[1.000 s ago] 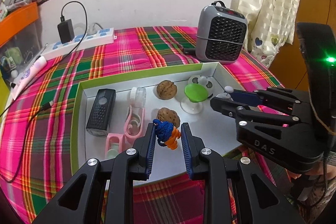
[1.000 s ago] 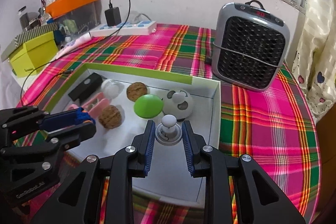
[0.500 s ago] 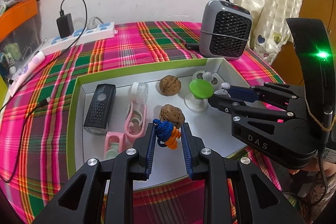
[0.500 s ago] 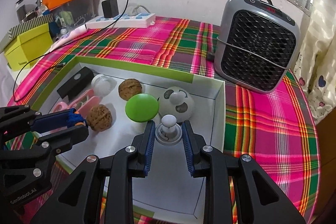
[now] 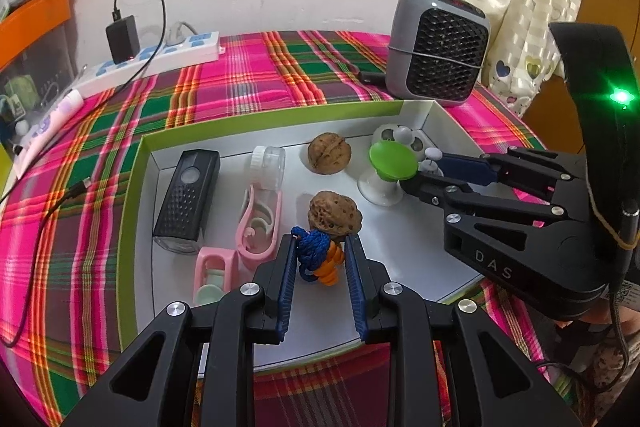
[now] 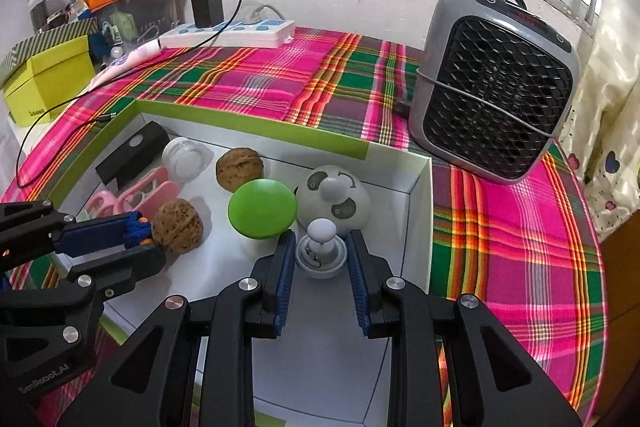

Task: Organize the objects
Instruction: 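Lower and open the left tool to drop the cone toy while the right tool releases the knob toy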

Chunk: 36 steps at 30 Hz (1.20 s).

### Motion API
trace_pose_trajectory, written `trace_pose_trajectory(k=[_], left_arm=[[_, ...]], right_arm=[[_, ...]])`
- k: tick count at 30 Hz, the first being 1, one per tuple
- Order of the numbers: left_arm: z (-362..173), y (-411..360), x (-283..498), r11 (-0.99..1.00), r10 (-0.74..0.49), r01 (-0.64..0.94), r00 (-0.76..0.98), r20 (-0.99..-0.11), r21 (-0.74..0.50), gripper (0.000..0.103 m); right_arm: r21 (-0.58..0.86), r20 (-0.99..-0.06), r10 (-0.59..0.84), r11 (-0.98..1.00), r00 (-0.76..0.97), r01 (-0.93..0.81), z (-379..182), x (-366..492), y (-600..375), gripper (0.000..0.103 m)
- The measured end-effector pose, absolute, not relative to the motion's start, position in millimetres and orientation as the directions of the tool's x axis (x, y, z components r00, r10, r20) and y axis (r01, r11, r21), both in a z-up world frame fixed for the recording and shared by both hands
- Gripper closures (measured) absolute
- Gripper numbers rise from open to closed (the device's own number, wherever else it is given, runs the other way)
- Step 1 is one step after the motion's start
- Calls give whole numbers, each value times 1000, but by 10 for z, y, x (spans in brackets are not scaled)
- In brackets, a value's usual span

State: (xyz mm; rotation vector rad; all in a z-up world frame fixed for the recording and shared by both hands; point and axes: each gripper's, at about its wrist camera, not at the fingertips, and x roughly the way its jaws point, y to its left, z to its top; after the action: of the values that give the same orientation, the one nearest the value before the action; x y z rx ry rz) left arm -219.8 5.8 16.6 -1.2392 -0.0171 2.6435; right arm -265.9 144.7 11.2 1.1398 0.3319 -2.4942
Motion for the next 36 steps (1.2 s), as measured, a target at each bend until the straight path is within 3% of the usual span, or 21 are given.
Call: trace_pose_trajectory(k=[26,36], left_arm=[[157,45,-2214,-977,198,-185,-619,-760,-103,80],[150,33,-2227,-979,189,-175,-616,-765,-102,75]], right_arm=[[-57,-760,-237,-903,-605,425,106,-2665,1450,76],[-48,-762,-245,-902,-600,430,108,-2671,1448,75]])
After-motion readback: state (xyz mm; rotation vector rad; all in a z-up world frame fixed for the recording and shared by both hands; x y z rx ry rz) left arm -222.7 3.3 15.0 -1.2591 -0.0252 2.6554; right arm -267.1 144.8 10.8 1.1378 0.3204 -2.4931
